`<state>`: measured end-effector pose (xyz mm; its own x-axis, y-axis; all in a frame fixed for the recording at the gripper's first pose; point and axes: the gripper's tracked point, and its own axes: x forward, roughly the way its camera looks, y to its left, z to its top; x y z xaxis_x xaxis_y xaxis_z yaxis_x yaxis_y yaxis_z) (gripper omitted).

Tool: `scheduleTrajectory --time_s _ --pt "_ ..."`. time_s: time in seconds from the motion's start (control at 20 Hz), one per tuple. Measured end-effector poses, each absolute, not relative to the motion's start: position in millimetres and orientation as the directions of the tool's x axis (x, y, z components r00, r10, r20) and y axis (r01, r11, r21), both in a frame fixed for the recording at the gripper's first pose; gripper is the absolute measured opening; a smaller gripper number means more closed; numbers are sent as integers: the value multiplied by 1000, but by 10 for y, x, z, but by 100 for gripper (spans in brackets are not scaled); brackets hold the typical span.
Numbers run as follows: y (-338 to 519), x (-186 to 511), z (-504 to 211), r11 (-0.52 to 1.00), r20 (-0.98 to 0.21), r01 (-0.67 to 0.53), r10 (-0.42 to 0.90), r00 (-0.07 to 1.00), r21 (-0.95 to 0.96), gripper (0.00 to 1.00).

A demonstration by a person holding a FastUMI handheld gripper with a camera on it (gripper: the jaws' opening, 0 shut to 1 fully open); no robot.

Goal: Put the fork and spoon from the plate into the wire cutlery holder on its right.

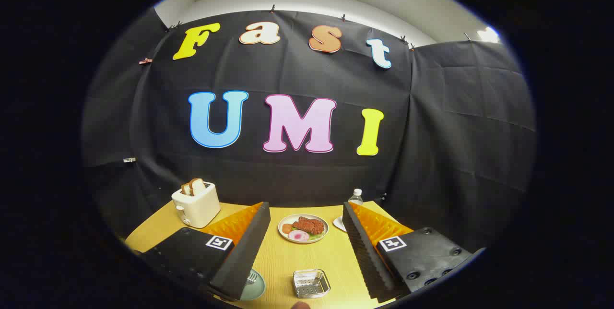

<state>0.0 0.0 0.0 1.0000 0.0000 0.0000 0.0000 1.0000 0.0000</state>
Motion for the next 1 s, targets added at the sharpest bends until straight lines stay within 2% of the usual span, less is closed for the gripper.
scheduleTrajectory --time_s 1.0 --pt "86 26 -49 1000 -21 17 -17 1000 13 94"
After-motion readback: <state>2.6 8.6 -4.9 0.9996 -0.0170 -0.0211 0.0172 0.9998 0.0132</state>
